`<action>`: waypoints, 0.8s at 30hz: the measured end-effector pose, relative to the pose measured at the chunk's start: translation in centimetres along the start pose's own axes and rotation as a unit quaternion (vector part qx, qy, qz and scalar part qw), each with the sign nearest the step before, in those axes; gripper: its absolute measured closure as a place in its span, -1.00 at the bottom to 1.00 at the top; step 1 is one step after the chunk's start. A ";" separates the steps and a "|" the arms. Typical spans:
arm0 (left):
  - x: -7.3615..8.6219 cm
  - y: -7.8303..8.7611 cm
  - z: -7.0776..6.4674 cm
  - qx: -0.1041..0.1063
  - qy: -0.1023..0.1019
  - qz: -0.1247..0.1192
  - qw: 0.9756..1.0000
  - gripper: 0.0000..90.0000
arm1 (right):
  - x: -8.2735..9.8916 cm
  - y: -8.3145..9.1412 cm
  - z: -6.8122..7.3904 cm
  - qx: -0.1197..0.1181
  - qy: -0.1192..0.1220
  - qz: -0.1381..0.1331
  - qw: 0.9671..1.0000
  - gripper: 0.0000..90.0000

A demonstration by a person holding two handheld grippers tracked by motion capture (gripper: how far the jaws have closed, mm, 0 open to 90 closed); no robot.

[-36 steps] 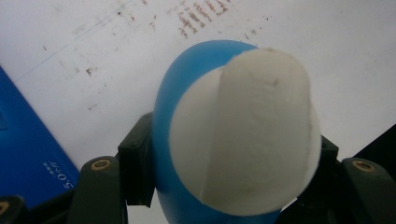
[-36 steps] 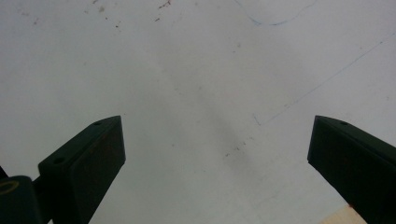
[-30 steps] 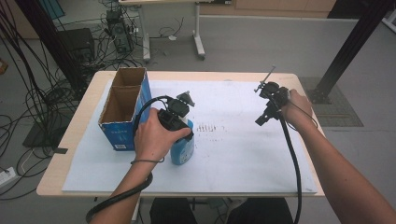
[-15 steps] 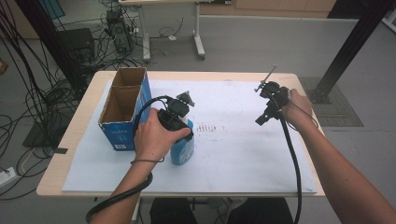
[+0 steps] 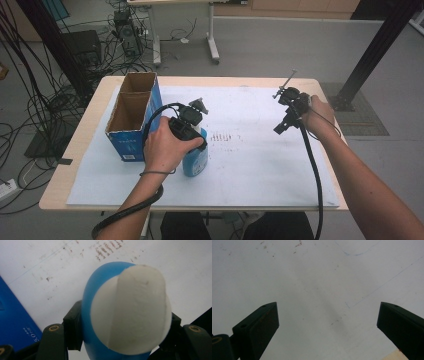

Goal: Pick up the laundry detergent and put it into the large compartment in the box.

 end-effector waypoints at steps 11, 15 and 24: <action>0.0 0.0 0.0 0.001 0.000 0.000 1.000 -0.17 | -0.1 0.0 0.1 0.001 -0.001 0.002 1.000 -0.92; 0.0 0.0 0.0 0.001 0.000 0.000 1.000 -0.17 | 0.0 0.0 0.1 0.000 -0.002 0.002 1.000 -0.92; 0.0 0.0 0.0 0.001 0.000 -0.002 1.000 -0.17 | 0.0 0.1 0.0 0.001 0.000 0.001 1.000 -0.92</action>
Point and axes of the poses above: each handheld gripper's, and its own axes: y roughly backward along the jaws, x roughly out of its underside, z roughly to its left, the point moved 2 cm from there along -y, roughly forward along the jaws, and after that the axes turned 3 degrees about y, right-handed, at the moved point
